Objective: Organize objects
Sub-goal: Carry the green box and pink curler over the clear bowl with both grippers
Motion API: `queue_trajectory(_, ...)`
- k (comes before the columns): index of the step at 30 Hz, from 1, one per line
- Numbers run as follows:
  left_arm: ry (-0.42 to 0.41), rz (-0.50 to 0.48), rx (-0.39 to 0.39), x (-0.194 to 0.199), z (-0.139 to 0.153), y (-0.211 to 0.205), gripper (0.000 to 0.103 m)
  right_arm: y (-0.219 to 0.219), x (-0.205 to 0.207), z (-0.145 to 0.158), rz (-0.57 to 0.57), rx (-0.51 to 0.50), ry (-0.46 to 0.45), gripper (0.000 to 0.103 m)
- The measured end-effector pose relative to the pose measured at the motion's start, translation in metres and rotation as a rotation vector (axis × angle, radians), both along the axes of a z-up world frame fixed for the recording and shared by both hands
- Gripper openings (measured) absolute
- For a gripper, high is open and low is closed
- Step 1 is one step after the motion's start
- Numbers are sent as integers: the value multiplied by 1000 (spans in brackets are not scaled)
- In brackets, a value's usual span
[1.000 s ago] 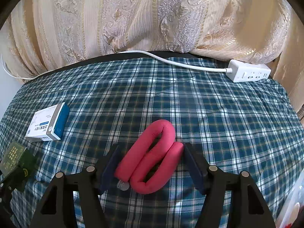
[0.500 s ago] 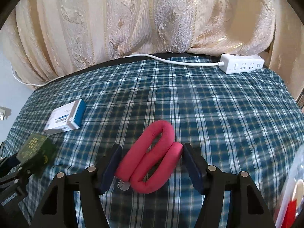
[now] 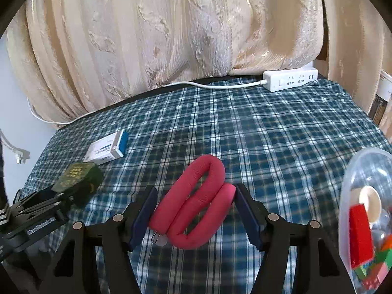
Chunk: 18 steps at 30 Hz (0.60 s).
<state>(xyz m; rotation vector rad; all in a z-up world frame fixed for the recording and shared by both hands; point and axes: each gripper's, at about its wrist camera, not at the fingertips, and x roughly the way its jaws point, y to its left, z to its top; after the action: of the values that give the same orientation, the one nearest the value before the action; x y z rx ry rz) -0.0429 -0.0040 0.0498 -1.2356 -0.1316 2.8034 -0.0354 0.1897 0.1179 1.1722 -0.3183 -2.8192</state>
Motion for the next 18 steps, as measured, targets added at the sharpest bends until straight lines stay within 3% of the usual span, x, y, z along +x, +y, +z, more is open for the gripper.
queue_trajectory(18, 26, -132, -21, 16, 13, 47, 69, 49, 61, 21, -99, -44, 81, 68)
